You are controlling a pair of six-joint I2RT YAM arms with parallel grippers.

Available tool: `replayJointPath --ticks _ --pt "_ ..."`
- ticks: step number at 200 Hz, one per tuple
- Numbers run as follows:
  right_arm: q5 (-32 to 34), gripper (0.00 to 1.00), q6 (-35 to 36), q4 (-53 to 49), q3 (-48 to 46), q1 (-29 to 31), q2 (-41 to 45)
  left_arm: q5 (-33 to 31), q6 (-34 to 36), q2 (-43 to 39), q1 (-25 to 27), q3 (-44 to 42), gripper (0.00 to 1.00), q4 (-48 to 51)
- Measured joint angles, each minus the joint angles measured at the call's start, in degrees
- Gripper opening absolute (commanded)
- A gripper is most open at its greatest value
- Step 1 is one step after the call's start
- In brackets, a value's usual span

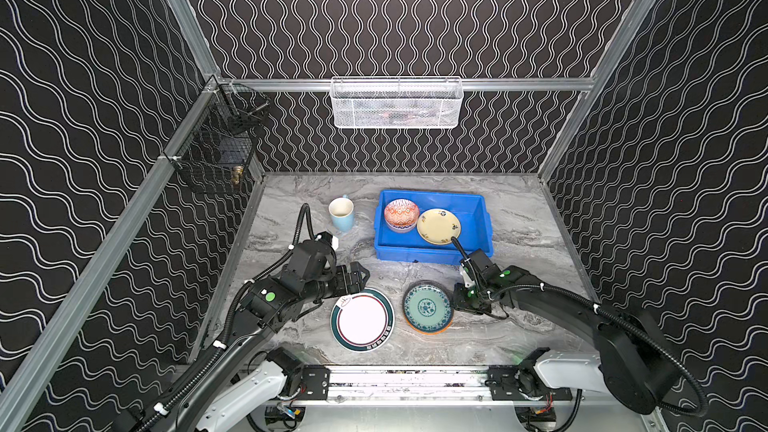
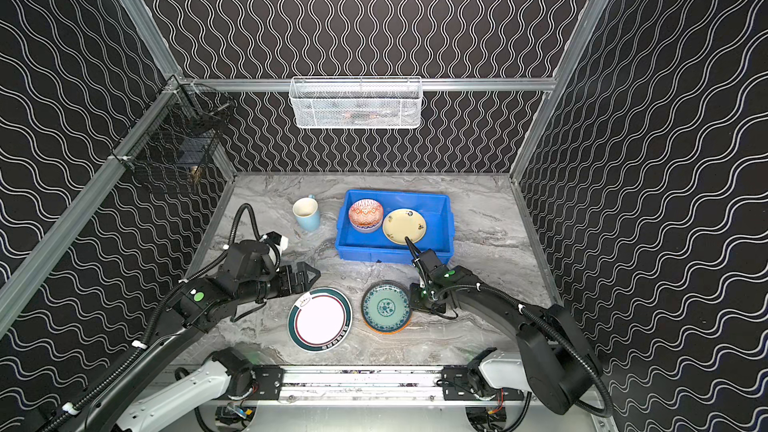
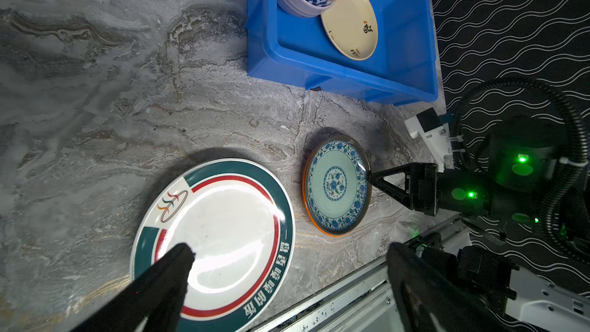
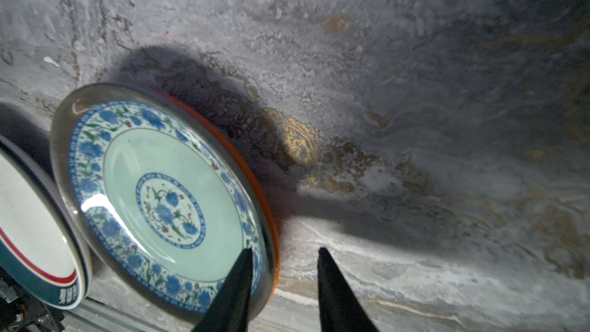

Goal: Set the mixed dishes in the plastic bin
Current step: 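Close the right gripper on the blue-floral plate rim nearest the robot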

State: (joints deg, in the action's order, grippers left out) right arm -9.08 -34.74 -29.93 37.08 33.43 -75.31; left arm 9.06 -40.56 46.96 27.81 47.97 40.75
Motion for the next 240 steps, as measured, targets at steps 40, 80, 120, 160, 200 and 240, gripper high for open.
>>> replayJointPath --ticks 40,80,120,160,200,240 --pt "-0.2 0.34 -0.2 2.7 -0.6 0.0 -0.6 -0.2 0.0 -0.8 0.0 0.0 0.99 0.9" --pt "-1.0 0.32 -0.3 5.0 -1.1 0.1 -2.2 -0.2 0.2 -0.7 0.0 -0.1 0.99 1.0" --pt "-1.8 0.27 -0.4 6.6 -1.3 0.1 -3.5 -0.2 0.3 0.4 0.0 -0.1 0.99 0.9" --pt "-2.2 0.18 -0.3 7.5 -1.3 0.2 -3.9 -0.1 0.5 1.5 0.0 -0.4 0.99 0.7" --pt "-3.8 0.09 -0.2 9.9 -0.4 0.2 -5.6 -0.1 1.4 3.3 0.0 -0.5 0.99 -0.5" --pt "-3.8 0.07 0.8 9.2 0.7 0.2 -6.2 -0.1 1.7 5.5 0.0 -0.5 0.99 -2.3"
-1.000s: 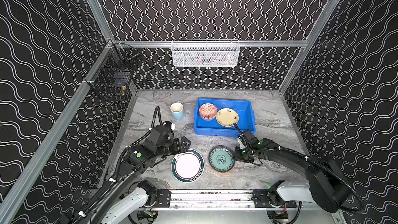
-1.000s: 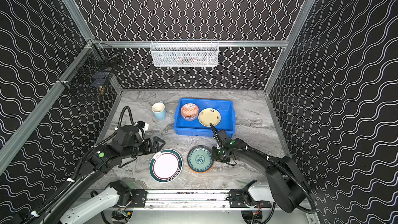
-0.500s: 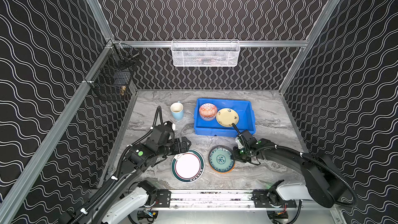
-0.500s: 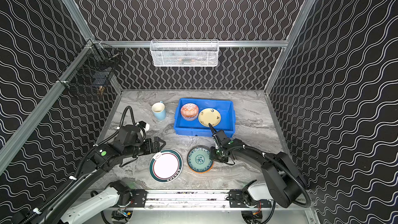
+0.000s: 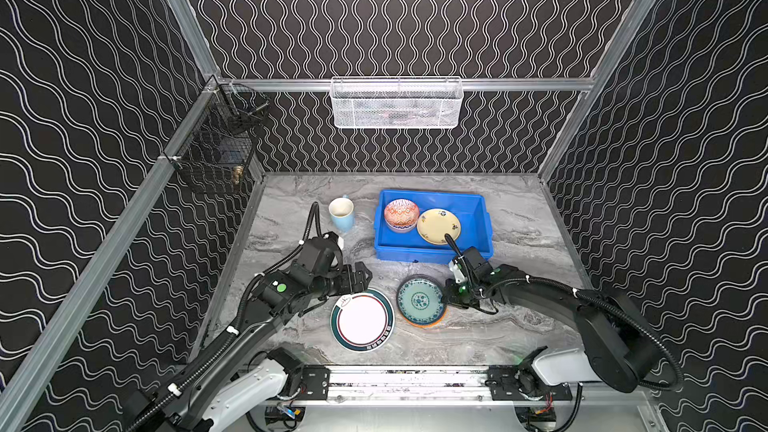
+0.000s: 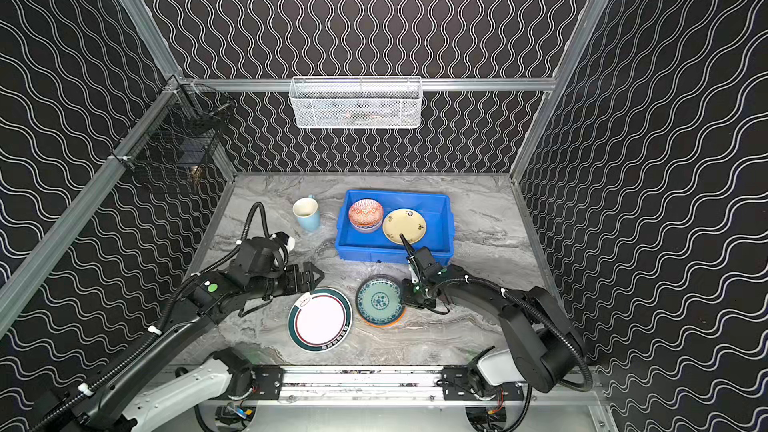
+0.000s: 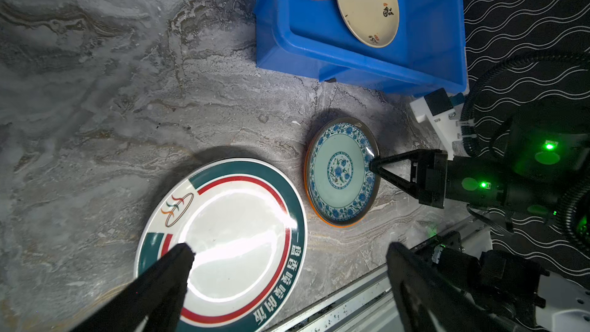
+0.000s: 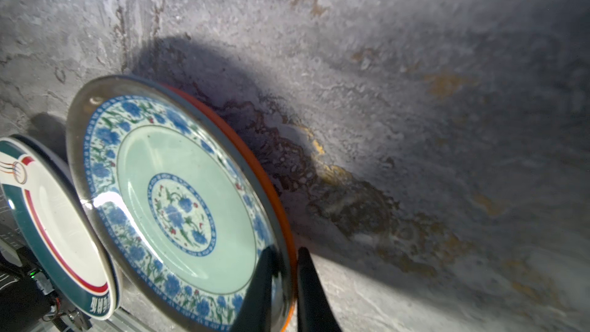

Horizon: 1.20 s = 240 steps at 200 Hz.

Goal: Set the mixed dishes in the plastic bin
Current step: 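Close the right gripper on the blue-floral plate rim nearest the robot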

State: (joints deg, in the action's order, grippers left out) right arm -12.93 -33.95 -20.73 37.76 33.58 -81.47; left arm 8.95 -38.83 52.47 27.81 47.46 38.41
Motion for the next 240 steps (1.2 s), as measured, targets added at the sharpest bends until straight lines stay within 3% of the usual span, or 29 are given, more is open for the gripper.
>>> replayJointPath --ticks 127,240 --pt "3.4 0.11 0.8 -5.2 0.4 0.0 2.4 1.7 1.6 7.2 0.0 1.3 0.98 -5.4" --pt "7.8 0.13 1.9 -8.0 1.6 0.0 2.0 3.2 1.7 7.5 0.0 0.1 0.99 -7.4"
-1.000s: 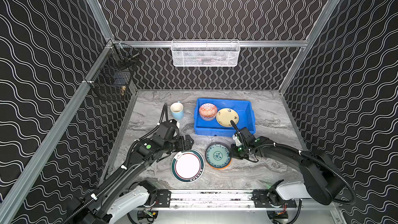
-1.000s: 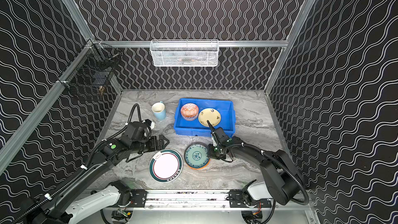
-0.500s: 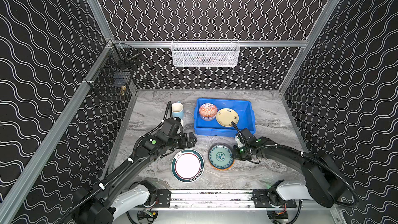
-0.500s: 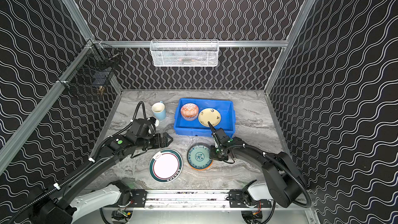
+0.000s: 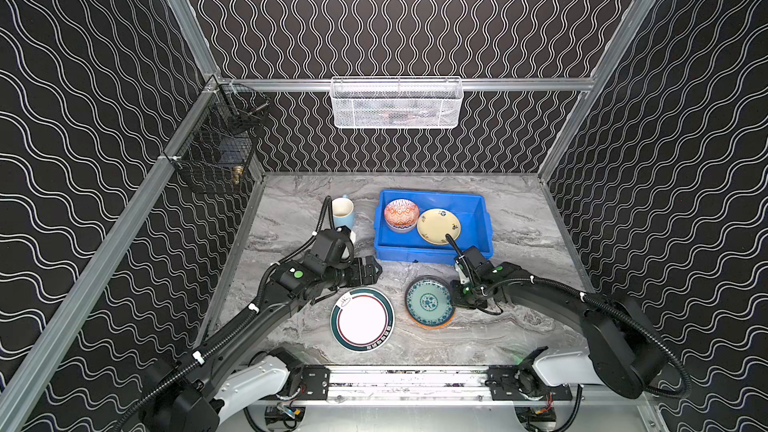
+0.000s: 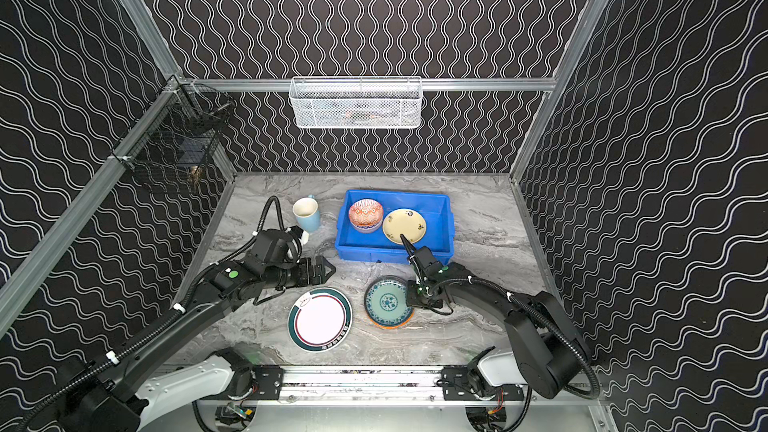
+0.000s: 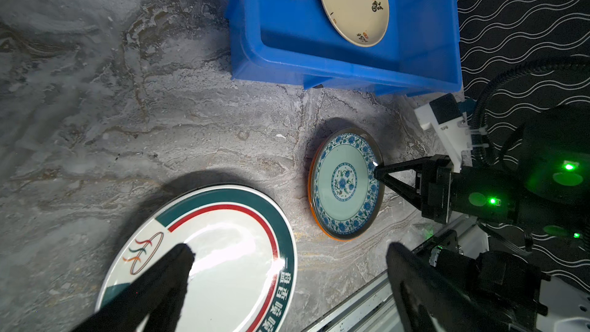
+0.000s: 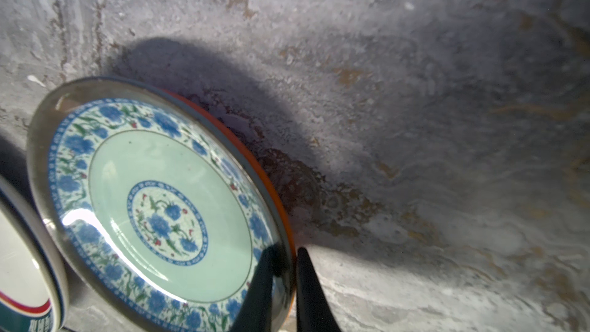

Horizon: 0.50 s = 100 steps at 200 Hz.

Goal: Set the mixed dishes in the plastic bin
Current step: 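Close the right gripper on the blue-floral plate rim nearest the robot, then tilt the blue-floral plate up on edge with the right gripper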

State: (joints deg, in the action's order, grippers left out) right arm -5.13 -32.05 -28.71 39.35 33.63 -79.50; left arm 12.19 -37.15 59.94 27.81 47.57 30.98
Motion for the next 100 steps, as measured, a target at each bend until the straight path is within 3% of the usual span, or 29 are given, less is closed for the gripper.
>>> replayJointPath --ticks 55,100 --pt "2.2 0.13 0.3 -3.0 0.9 0.0 0.8 1.3 -0.1 0.6 0.0 -1.2 0.99 -1.4" --pt "3.1 0.06 1.2 -5.3 2.3 0.0 1.7 1.9 -0.2 2.3 0.1 -1.2 0.99 -2.6"
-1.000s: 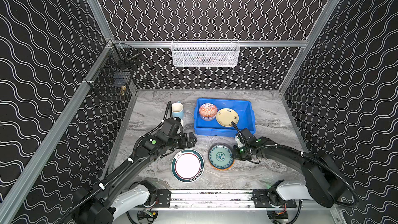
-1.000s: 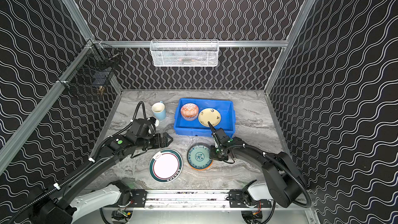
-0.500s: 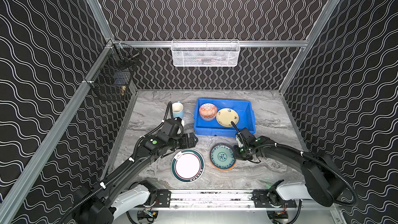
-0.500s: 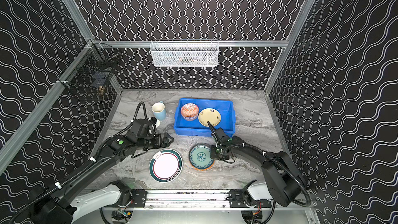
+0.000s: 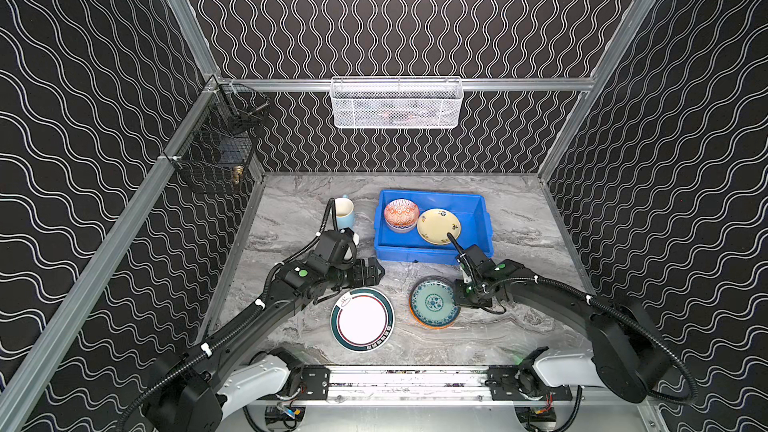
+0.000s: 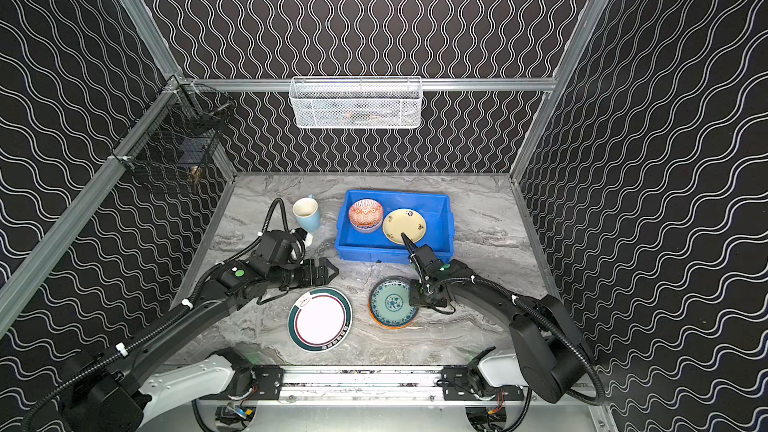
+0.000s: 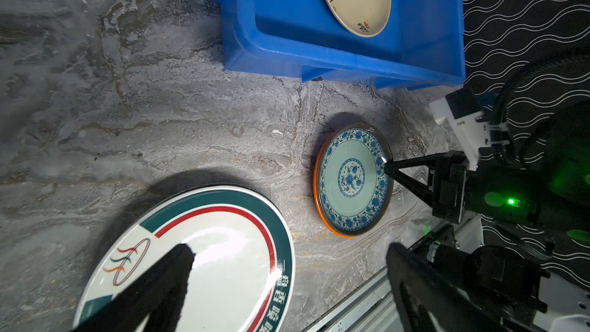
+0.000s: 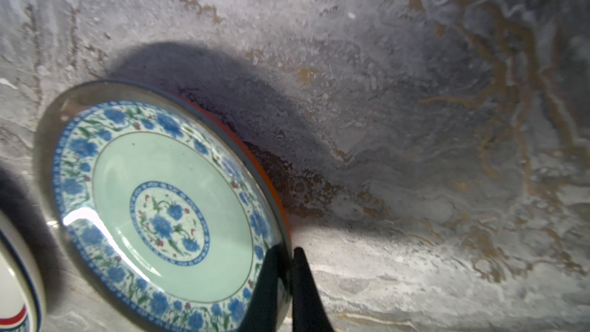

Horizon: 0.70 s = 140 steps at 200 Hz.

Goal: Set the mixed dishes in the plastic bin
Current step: 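Tilt the blue-floral plate up on edge with the right gripper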

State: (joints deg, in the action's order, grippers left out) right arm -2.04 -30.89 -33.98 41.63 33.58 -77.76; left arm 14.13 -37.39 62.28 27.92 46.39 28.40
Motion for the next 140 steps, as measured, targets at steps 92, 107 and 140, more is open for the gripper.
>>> replayJointPath --ticks 92,107,140 --pt "0.3 0.00 0.5 -4.8 3.1 0.0 2.8 0.2 0.2 2.6 0.1 1.9 0.99 -0.9" --pt "0.2 0.00 0.5 -5.4 3.3 -0.1 3.5 0.2 0.5 2.9 0.1 2.6 0.98 -0.9" --pt "-1.2 0.00 0.5 -6.1 4.2 -0.4 5.5 -0.1 1.6 3.1 0.1 3.9 0.99 -0.7"
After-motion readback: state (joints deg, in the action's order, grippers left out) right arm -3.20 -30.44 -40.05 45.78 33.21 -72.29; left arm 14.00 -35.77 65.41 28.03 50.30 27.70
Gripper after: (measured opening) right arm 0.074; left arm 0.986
